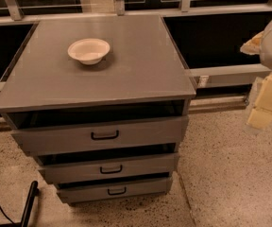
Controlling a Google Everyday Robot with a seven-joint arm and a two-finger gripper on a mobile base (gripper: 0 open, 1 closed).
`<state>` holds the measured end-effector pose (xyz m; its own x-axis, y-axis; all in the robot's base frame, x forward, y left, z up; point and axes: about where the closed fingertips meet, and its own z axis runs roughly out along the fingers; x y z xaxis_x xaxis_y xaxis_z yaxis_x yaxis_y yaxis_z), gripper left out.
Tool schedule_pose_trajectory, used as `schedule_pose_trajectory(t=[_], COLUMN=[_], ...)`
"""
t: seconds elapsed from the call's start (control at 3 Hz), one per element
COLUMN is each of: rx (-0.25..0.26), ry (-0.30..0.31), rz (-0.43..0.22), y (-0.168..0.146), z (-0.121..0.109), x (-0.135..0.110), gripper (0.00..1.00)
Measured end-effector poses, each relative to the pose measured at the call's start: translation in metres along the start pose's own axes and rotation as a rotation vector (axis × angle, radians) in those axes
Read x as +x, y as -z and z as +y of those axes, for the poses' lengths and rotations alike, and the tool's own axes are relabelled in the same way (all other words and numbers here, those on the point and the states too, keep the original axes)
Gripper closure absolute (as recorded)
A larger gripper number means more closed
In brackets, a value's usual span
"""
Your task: Open middle drawer
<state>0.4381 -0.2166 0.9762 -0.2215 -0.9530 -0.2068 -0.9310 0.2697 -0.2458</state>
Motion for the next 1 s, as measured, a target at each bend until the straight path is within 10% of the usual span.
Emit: schedule_pose_trajectory(t=[1.0], rx=[-0.044], ry=[0.007], rz=[-0.095], y=[-0.064], z=[0.031], x=[-0.004], gripper=[0.0])
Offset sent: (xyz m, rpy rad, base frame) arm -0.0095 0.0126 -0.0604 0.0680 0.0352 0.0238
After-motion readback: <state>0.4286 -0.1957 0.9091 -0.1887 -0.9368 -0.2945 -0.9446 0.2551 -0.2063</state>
